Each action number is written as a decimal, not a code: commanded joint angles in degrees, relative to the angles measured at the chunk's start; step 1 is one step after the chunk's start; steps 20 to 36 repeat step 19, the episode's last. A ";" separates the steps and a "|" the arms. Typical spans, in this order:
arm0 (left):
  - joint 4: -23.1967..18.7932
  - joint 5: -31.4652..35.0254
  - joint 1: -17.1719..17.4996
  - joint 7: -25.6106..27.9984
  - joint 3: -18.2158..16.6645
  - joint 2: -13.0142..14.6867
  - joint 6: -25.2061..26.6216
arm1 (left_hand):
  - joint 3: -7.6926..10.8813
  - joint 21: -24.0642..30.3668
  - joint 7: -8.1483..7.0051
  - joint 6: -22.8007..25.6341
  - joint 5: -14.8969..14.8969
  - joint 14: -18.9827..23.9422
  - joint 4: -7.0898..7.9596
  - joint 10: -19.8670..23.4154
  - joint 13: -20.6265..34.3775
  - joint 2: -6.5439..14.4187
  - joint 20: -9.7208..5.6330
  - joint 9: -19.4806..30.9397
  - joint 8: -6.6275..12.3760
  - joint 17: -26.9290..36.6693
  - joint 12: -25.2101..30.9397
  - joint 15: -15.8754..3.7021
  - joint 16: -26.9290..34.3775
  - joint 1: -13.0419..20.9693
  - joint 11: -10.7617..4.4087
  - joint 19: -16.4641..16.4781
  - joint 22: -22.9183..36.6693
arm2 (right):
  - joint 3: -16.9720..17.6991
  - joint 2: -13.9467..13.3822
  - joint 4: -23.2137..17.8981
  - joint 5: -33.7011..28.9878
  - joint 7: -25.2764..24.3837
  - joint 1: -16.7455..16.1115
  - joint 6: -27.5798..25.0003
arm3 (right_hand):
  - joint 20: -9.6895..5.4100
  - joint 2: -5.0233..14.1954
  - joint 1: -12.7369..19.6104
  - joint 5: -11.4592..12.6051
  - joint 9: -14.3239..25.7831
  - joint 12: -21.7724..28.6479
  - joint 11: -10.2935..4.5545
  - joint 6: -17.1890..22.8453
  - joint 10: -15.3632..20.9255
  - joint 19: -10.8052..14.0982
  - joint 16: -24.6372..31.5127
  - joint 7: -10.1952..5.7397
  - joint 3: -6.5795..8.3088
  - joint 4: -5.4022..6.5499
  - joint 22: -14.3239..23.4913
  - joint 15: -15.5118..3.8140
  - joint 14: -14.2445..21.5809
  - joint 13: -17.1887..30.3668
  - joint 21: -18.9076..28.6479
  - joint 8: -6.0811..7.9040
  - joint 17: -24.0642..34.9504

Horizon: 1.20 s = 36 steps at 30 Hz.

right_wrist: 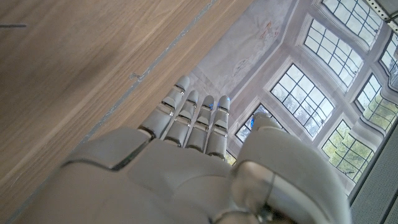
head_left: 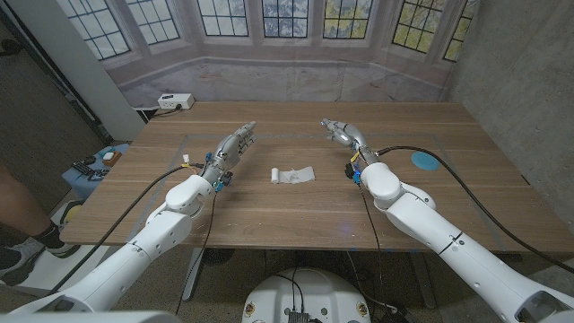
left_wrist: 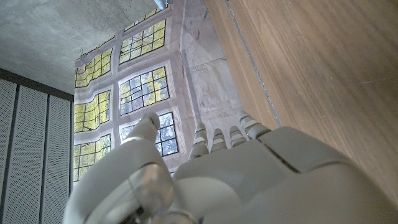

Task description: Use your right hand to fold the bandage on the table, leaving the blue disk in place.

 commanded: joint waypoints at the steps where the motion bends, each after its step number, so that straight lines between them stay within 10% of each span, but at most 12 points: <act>1: 0.11 0.03 -0.40 -0.31 0.30 -0.07 0.37 | 0.47 -0.10 0.01 -0.39 0.46 -0.12 0.05 -0.05 0.22 0.25 0.02 0.14 -0.12 0.14 -0.16 -0.07 -0.08 0.74 -0.11 0.12 0.13 | 1.55 0.29 3.06 4.63 0.92 -0.59 6.18 | -1.13 0.05 -0.86 -0.08 -0.02 -0.39 -0.27 -2.27 -1.52 0.70 0.10 0.15 0.36 -0.07 -0.02 -1.36 -1.26 0.15 0.25 -0.39 0.09; 11: 0.03 0.11 -0.37 -0.40 0.55 -0.17 0.44 | 0.51 -0.11 -0.03 -0.39 0.47 -0.14 0.02 -0.09 0.22 0.24 0.05 0.14 -0.09 0.14 -0.17 -0.06 -0.08 0.79 -0.19 0.11 0.13 | 2.48 0.40 5.06 7.66 2.49 -1.18 10.56 | -2.14 -0.06 -1.96 -0.07 0.02 -0.47 1.43 -6.63 -4.94 0.22 0.14 2.45 0.54 -0.26 -0.25 -1.53 -3.61 0.09 -0.17 -0.37 0.16; 18: 0.04 0.11 -0.47 -0.45 0.78 -0.22 0.79 | 0.54 -0.11 -0.03 -0.34 0.48 -0.14 0.01 -0.06 0.22 0.23 0.06 0.14 -0.07 0.15 -0.16 -0.04 -0.08 0.82 -0.10 0.11 0.13 | 3.18 0.35 6.15 9.92 3.83 -1.77 13.02 | -1.94 -0.35 -3.35 -0.10 0.09 -0.21 5.43 -11.14 -7.72 -1.15 0.19 4.40 0.53 -0.49 -0.38 -0.62 -5.89 0.05 -0.70 -0.23 0.16; 36: 0.09 0.21 -0.50 -0.42 0.82 -0.24 0.73 | 0.54 -0.11 -0.02 -0.33 0.48 -0.16 0.01 -0.07 0.22 0.23 0.05 0.14 -0.06 0.15 -0.17 -0.01 -0.09 0.82 -0.12 0.11 0.13 | 3.28 0.48 6.45 10.20 3.93 -1.89 13.61 | -1.95 -0.33 -3.40 -0.10 0.09 -0.20 5.51 -11.28 -7.80 -1.22 0.19 4.48 0.54 -0.49 -0.38 -0.61 -5.99 0.05 -0.72 -0.22 0.16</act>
